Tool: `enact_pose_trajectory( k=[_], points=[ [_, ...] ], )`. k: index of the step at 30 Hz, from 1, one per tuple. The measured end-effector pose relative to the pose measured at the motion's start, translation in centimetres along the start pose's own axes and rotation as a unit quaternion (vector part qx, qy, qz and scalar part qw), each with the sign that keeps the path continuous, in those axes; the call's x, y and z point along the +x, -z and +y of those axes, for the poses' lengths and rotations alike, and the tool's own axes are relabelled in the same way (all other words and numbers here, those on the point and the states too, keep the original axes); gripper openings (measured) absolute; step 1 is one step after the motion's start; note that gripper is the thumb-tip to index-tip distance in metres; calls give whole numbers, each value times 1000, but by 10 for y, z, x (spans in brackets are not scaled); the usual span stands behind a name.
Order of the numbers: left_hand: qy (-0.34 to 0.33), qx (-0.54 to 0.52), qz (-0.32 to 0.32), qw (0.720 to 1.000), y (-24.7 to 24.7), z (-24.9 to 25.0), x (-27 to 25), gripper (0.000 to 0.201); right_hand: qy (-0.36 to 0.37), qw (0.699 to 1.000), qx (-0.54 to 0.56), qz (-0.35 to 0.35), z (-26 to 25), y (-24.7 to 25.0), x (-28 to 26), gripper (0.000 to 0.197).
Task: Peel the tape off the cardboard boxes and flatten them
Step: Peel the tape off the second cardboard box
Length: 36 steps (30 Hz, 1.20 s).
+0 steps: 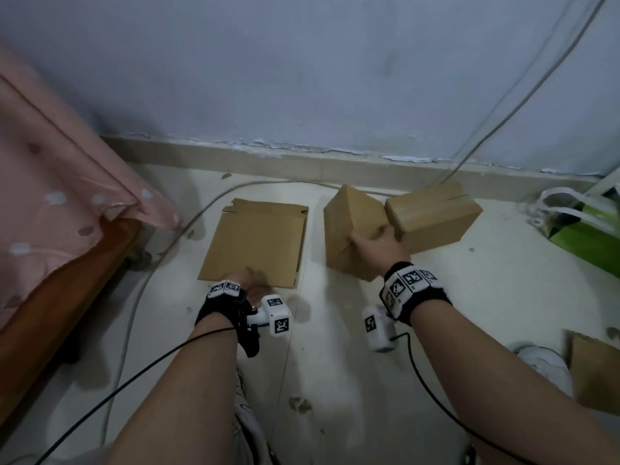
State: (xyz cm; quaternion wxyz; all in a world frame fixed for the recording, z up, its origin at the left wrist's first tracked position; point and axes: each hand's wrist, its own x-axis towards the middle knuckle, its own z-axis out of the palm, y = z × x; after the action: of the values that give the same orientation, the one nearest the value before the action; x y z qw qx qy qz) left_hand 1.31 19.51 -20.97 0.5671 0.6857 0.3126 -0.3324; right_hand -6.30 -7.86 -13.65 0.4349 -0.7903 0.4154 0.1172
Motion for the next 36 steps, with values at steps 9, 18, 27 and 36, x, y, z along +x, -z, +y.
enact_pose_trajectory(
  k=[9, 18, 27, 36],
  points=[
    [-27, 10, -170, 985, -42, 1, -172, 70, -77, 941, 251, -211, -5, 62, -116, 52],
    [-45, 131, -240, 961, -42, -54, -224, 85, -137, 958, 95, -232, 46, 43, -161, 90],
    [-54, 162, -162, 972, -34, -101, -148, 90, -90, 971, 10, -220, 71, 16, -143, 87],
    [-60, 62, -123, 989, -36, -98, -166, 34, -12, 969, 82, -231, 85, -6, -135, 64]
  ],
)
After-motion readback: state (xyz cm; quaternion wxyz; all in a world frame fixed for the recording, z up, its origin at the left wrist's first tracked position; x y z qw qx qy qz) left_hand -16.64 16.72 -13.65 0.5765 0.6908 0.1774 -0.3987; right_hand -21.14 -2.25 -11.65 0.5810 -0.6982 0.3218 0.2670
